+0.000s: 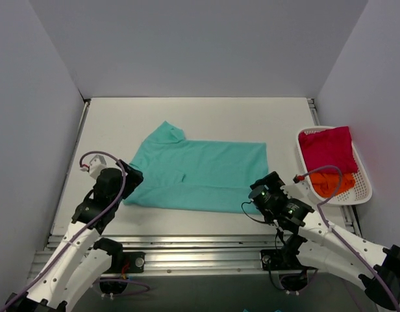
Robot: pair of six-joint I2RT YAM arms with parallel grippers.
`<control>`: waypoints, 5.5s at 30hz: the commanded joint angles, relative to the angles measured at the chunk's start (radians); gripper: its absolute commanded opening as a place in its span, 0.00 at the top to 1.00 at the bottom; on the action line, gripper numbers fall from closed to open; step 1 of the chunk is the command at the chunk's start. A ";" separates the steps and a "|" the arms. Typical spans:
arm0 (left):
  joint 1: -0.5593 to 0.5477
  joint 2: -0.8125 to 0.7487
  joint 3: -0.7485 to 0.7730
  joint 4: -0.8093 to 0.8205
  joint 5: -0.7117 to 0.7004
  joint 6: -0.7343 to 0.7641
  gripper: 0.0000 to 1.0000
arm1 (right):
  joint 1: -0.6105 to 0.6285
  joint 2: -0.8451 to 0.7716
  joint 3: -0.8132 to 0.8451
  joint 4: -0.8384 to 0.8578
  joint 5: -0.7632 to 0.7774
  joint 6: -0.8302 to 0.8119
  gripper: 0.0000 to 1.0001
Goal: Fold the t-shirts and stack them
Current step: Fold the flattened tshirt in 1/3 of the way, then grap the side of the flattened tshirt furthest away from the robot with both arms, then fold the other side of the tshirt into a rectangle
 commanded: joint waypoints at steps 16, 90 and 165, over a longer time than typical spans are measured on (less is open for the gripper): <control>0.321 1.259 0.842 0.595 0.552 0.486 0.06 | -0.395 0.479 0.184 0.830 -0.276 -0.632 0.05; 0.282 1.658 1.264 0.325 0.553 0.419 0.98 | -0.692 1.100 0.459 0.988 -0.638 -0.715 0.02; 0.313 0.903 0.559 0.519 0.562 0.456 0.98 | -0.664 0.749 0.302 0.957 -0.650 -0.778 1.00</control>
